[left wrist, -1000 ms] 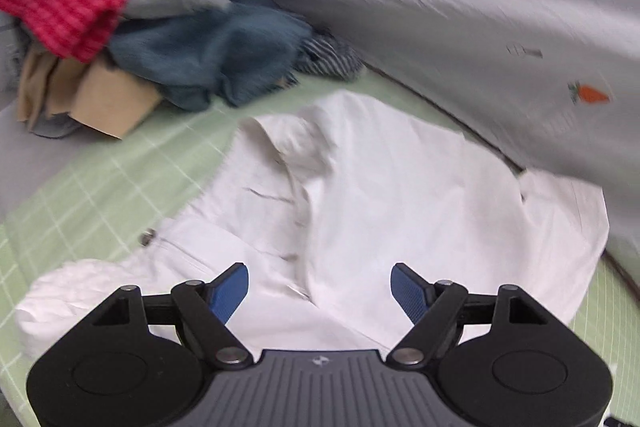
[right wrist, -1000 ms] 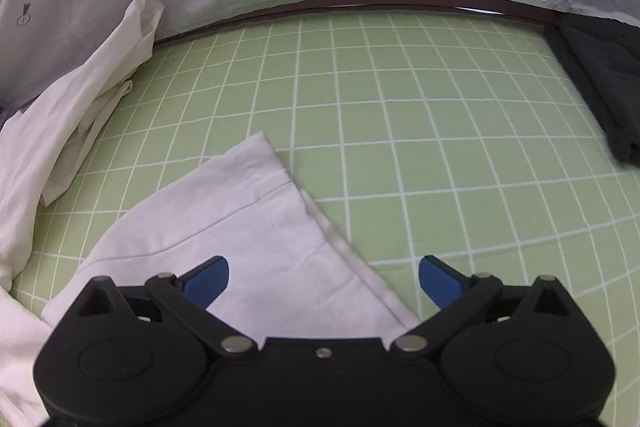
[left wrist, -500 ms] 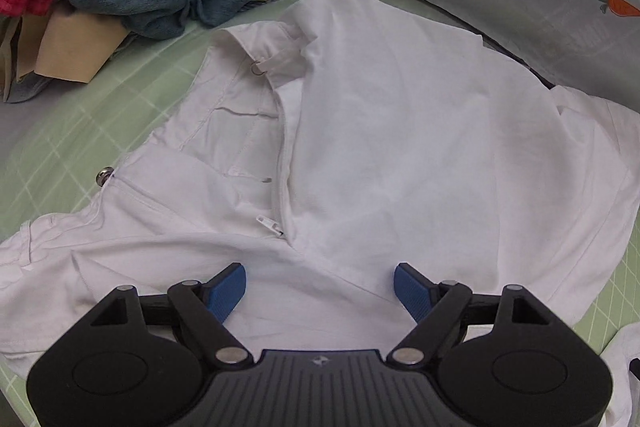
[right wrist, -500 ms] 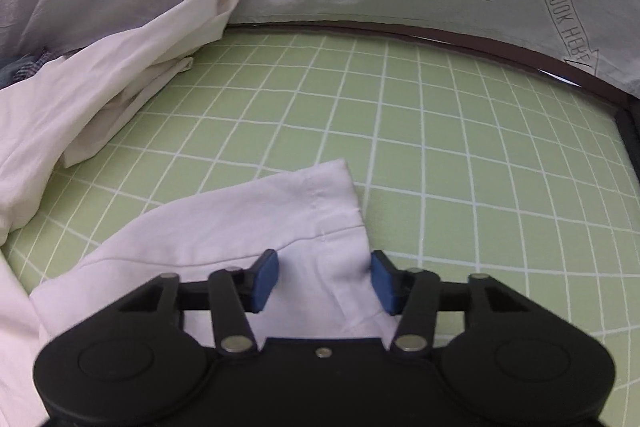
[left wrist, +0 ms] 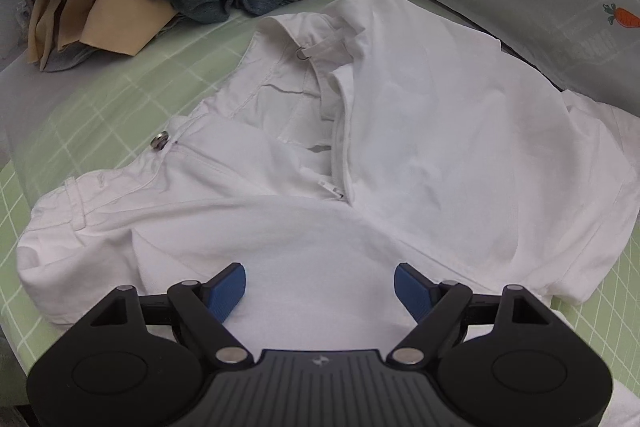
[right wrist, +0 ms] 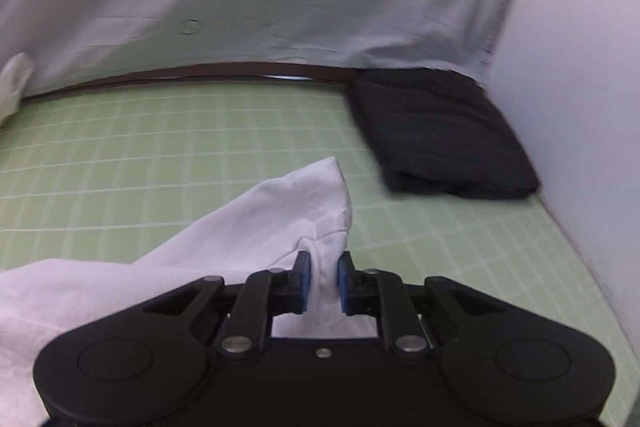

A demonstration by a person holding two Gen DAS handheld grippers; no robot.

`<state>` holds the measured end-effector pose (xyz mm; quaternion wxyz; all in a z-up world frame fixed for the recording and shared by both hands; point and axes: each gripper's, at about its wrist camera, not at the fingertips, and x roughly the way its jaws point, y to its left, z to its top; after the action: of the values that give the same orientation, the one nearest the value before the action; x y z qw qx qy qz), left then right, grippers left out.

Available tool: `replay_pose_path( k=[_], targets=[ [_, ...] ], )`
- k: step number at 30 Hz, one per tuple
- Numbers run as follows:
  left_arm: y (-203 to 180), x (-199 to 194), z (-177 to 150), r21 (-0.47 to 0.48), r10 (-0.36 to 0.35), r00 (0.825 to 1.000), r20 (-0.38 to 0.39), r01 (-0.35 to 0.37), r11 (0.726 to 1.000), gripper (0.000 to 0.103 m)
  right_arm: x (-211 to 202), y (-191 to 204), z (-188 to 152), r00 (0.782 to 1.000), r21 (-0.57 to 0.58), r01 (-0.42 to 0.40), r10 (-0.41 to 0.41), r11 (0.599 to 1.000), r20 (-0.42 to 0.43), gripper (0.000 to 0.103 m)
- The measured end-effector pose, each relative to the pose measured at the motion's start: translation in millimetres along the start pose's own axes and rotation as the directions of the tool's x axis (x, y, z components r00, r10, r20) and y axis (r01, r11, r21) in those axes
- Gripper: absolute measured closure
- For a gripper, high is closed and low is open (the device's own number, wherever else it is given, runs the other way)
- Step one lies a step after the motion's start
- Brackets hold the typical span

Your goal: Fold clothes

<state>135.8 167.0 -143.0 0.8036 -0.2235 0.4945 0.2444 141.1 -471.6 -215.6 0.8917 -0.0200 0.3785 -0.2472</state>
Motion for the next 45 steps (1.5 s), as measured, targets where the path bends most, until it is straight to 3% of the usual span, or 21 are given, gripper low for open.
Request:
replay_pose_path(
  k=[2, 7, 10, 12, 14, 16, 17, 20, 24, 26, 30, 33, 35, 38, 41, 44, 45],
  targets=[
    [10.5, -7.1, -5.2, -0.016, -0.016, 1.000, 0.007, 0.016, 1.000, 0.021, 5.8, -28.4, -9.8, 0.995, 0.056, 0.091, -0.089, 0.994, -0.032, 0.088],
    [36.8, -23.1, -17.1, -0.049, -0.020, 0.999, 0.029, 0.022, 0.999, 0.021, 14.5, -40.9, -32.0, 0.984, 0.060, 0.152, -0.145, 0.987, -0.107, 0.087],
    [49.3, -28.9, -23.6, -0.057, -0.025, 0.999, 0.034, 0.027, 0.998, 0.021, 7.9, -31.4, -36.5, 0.988, 0.076, 0.124, -0.115, 0.989, -0.105, 0.076],
    [53.8, -32.7, -27.3, -0.056, -0.031, 0.999, 0.040, 0.033, 0.998, 0.021, -0.3, -25.4, -38.9, 0.991, 0.109, 0.103, -0.092, 0.989, -0.100, 0.051],
    [58.2, -38.5, -29.6, -0.052, -0.038, 0.998, 0.051, 0.040, 0.998, 0.021, -12.0, -21.3, -43.7, 0.994, 0.181, 0.055, -0.037, 0.982, -0.101, 0.051],
    [62.4, -45.1, -31.2, -0.047, -0.046, 0.997, 0.065, 0.049, 0.998, 0.021, -23.2, -15.8, -50.8, 0.994, 0.265, 0.016, 0.013, 0.964, -0.108, 0.039],
    [65.7, -48.8, -31.6, -0.049, -0.053, 0.996, 0.074, 0.057, 0.997, 0.021, -28.2, -10.8, -55.4, 0.993, 0.301, -0.001, 0.037, 0.954, -0.113, 0.029],
    [85.3, -60.0, -29.1, -0.095, -0.078, 0.991, 0.107, 0.089, 0.991, 0.021, -41.7, 10.1, -71.2, 0.984, 0.346, -0.080, 0.129, 0.935, -0.120, 0.027],
    [117.3, -70.7, -23.9, -0.149, 0.019, 0.990, 0.143, 0.002, 0.989, 0.020, -65.4, 43.4, -91.2, 0.978, 0.298, -0.124, 0.168, 0.947, -0.125, 0.025],
    [135.1, -69.6, -25.0, -0.183, 0.030, 0.991, 0.131, -0.006, 0.983, 0.020, -78.5, 55.6, -99.3, 0.977, 0.275, -0.134, 0.173, 0.952, -0.123, 0.020],
    [173.1, -57.6, -35.5, -0.319, -0.036, 0.997, 0.073, 0.057, 0.946, 0.020, -96.1, 63.7, -116.1, 0.964, 0.340, -0.178, 0.233, 0.924, -0.127, 0.017],
    [193.5, -46.9, -46.2, -0.433, -0.149, 0.985, 0.082, 0.170, 0.885, 0.020, -109.0, 69.6, -124.2, 0.953, 0.371, -0.208, 0.272, 0.905, -0.131, 0.016],
    [204.3, -38.3, -50.6, -0.494, -0.205, 0.975, 0.089, 0.222, 0.841, 0.020, -117.3, 70.1, -130.1, 0.942, 0.433, -0.233, 0.313, 0.871, -0.123, 0.012],
    [213.1, -29.5, -49.2, -0.510, -0.212, 0.972, 0.098, 0.233, 0.828, 0.022, -127.1, 71.0, -137.7, 0.926, 0.496, -0.264, 0.362, 0.827, -0.110, 0.010],
    [218.6, -22.3, -41.4, -0.494, -0.223, 0.969, 0.102, 0.244, 0.834, 0.045, -136.8, 80.3, -143.6, 0.930, 0.460, -0.256, 0.347, 0.850, -0.124, 0.010],
    [221.4, -15.9, -30.1, -0.478, -0.252, 0.963, 0.098, 0.268, 0.837, 0.074, -146.1, 92.4, -148.8, 0.937, 0.412, -0.233, 0.317, 0.881, -0.147, 0.005],
    [221.4, -15.4, -26.1, -0.463, -0.251, 0.962, 0.107, 0.271, 0.844, 0.089, -149.1, 96.3, -150.9, 0.939, 0.401, -0.228, 0.310, 0.887, -0.152, 0.005]
  ],
)
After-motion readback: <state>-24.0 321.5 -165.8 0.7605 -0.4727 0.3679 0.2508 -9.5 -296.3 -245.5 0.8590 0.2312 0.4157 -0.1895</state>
